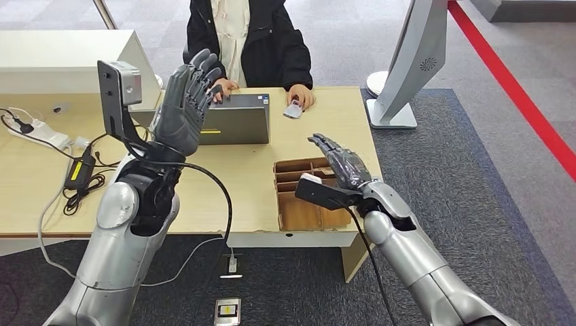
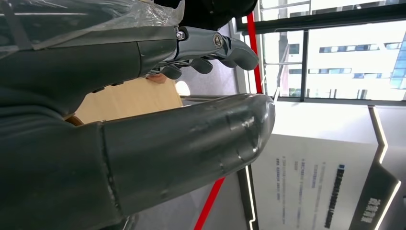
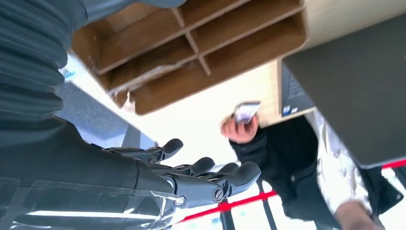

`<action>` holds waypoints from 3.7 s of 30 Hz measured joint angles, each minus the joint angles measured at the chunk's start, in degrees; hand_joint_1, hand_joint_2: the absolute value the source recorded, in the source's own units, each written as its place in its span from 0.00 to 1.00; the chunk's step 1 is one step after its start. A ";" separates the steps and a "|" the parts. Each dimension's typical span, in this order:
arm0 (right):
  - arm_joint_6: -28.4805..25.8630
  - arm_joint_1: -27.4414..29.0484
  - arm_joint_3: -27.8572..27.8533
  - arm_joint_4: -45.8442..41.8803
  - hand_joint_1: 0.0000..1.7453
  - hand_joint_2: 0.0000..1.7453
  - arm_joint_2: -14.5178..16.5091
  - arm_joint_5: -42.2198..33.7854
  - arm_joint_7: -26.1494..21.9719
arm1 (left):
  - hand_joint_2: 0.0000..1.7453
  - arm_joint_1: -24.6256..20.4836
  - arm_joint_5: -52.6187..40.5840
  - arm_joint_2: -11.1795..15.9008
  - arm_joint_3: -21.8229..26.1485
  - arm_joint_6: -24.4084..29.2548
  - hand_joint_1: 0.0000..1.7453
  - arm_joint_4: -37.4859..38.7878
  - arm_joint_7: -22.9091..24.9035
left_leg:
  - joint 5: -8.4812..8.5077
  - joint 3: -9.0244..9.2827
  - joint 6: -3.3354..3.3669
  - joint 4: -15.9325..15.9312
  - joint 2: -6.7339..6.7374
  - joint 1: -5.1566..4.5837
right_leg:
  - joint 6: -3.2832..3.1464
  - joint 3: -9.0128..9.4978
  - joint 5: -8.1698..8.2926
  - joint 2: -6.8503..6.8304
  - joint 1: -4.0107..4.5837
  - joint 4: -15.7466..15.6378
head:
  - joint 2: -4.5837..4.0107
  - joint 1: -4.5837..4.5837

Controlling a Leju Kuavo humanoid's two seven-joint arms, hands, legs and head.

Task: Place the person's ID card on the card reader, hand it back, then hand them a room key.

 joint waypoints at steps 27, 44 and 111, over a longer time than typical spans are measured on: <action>-12.68 -5.09 1.37 19.14 0.00 1.00 0.55 13.19 -4.12 | 0.00 -0.13 -0.48 -0.08 -0.04 1.16 0.00 0.71 -2.46 | 0.00 0.02 0.00 0.01 0.01 0.00 | 0.00 -0.01 0.00 0.00 0.00 -0.01 | 0.00 0.01; -13.32 -5.03 1.38 21.98 0.00 1.00 0.37 12.96 -4.31 | 0.00 -0.33 0.55 -0.14 -0.42 2.27 0.00 0.86 -1.94 | 0.00 0.02 0.00 0.01 0.02 0.00 | 0.00 -0.01 0.00 0.00 0.00 -0.01 | 0.00 -0.01; -19.57 -11.38 -0.43 24.03 1.00 1.00 1.54 6.92 -7.20 | 0.00 -2.26 1.53 -0.40 -3.28 3.23 0.00 3.07 -3.81 | 0.00 0.02 0.00 0.02 0.03 -0.01 | 0.01 -0.01 0.01 0.01 -0.02 -0.01 | 0.00 0.01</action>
